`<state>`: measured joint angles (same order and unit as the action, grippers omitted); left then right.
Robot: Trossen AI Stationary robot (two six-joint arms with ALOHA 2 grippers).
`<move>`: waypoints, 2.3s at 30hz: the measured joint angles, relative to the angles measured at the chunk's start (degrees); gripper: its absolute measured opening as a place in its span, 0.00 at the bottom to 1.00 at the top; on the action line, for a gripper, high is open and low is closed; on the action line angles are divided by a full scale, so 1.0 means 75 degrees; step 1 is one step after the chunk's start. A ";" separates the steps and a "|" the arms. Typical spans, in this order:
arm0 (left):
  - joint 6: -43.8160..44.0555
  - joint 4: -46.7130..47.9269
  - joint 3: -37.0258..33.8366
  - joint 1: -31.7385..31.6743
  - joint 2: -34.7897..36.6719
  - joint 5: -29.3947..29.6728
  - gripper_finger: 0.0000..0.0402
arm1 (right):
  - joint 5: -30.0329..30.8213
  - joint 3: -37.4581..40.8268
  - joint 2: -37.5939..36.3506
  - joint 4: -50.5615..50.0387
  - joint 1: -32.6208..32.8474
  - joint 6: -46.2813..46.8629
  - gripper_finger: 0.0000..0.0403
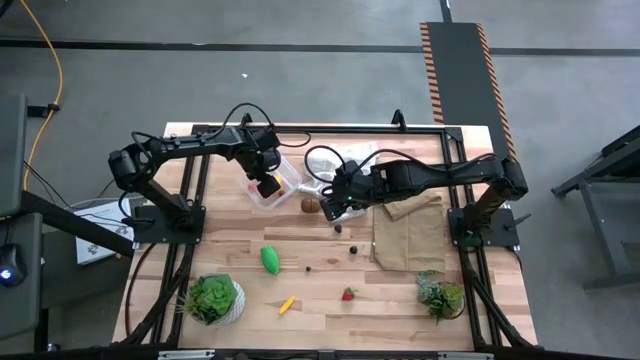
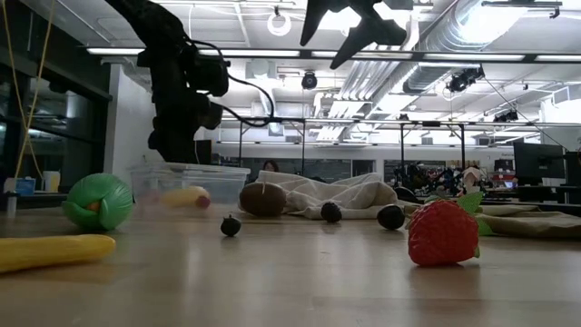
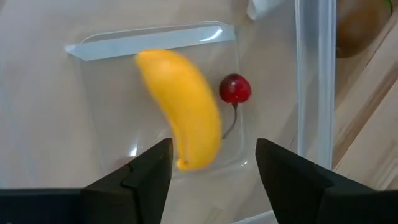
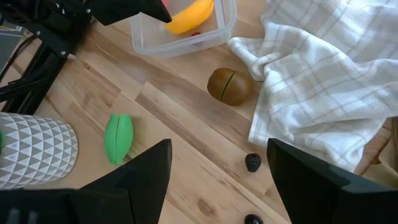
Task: Pick and placing Produce into tupperware
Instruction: Put the brown kiwi into the transparent bin
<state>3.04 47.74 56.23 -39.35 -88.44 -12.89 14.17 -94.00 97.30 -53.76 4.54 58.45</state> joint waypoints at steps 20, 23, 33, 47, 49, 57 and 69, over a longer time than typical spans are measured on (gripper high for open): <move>-0.1169 0.1912 0.2439 0.0074 0.0028 -0.1017 0.33 | 0.0517 0.0000 -0.0060 -0.0034 0.0103 -0.0606 0.63; -0.1661 0.2427 0.2980 0.0310 0.0029 -0.1119 0.33 | 0.0918 0.0000 -0.0289 -0.0308 0.0288 -0.0792 0.63; -0.3596 0.2945 0.3467 0.2242 0.0138 -0.0685 0.37 | 0.1782 0.0000 -0.1381 -0.2016 0.1148 -0.0211 0.63; -0.2571 0.0755 0.3480 0.3749 -0.0272 0.1371 0.55 | 0.2096 0.0000 -0.1486 -0.2396 0.1670 -0.0042 0.63; -0.2569 0.0914 0.3465 0.3697 -0.0494 0.1465 0.59 | 0.2098 0.0000 -0.1486 -0.2536 0.1670 0.0071 0.63; -0.2803 0.0923 0.3465 0.3540 -0.0905 0.1580 0.66 | 0.2317 -0.0001 -0.1555 -0.2935 0.1754 0.0861 0.63; -0.2682 0.0716 0.3465 0.2669 -0.1372 0.1017 0.55 | 0.2718 0.0000 -0.1868 -0.3610 0.1754 0.1244 0.63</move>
<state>-17.07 53.10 82.21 -19.34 -98.73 -5.26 34.55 -94.00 83.28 -80.83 17.69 67.78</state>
